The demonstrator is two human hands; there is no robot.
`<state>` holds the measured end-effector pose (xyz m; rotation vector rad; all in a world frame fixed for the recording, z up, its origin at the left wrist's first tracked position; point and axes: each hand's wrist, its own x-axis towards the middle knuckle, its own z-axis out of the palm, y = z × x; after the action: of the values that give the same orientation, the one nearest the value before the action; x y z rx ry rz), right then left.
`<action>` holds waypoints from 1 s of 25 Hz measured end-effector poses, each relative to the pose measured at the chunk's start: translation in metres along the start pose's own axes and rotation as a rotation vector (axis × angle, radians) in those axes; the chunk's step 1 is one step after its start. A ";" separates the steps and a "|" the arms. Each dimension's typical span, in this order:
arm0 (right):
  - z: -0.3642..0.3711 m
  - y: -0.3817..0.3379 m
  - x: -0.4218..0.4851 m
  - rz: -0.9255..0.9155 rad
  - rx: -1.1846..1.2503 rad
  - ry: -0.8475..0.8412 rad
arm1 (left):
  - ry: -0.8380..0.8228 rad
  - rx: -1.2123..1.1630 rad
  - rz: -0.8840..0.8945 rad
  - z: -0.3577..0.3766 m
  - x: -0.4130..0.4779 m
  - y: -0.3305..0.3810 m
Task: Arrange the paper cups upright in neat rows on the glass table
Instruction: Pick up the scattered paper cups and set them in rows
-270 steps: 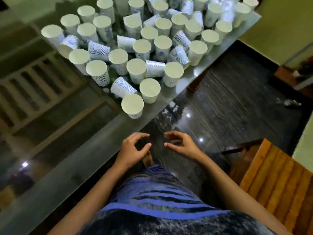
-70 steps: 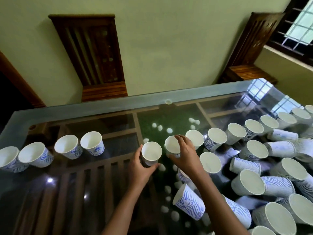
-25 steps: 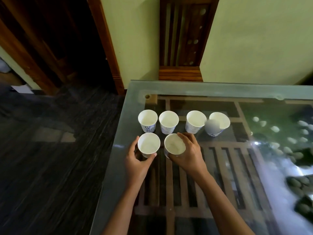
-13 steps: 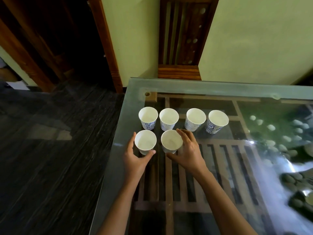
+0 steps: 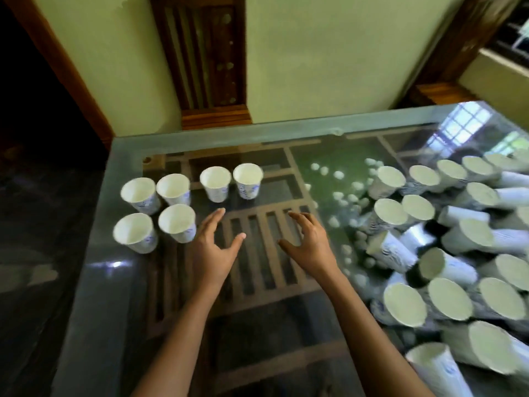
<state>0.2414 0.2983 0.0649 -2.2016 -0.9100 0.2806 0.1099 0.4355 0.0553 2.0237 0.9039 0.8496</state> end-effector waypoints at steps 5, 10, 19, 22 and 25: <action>-0.084 0.076 -0.020 0.125 -0.043 0.129 | -0.258 -0.198 -0.048 0.107 -0.044 0.060; -0.139 0.143 -0.025 0.258 -0.043 0.197 | -0.399 -0.298 -0.343 0.193 -0.071 0.095; -0.158 0.199 -0.007 0.316 0.028 0.060 | -0.503 -0.229 -0.658 0.273 -0.081 0.116; -0.154 0.201 0.002 0.270 0.046 0.009 | -0.498 -0.321 -0.707 0.278 -0.080 0.116; -0.151 0.202 0.009 0.231 0.017 0.006 | -0.486 -0.382 -0.748 0.271 -0.080 0.114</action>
<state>0.4211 0.1243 0.0323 -2.2915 -0.6476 0.3888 0.3161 0.2205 -0.0068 1.3053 1.0067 0.0878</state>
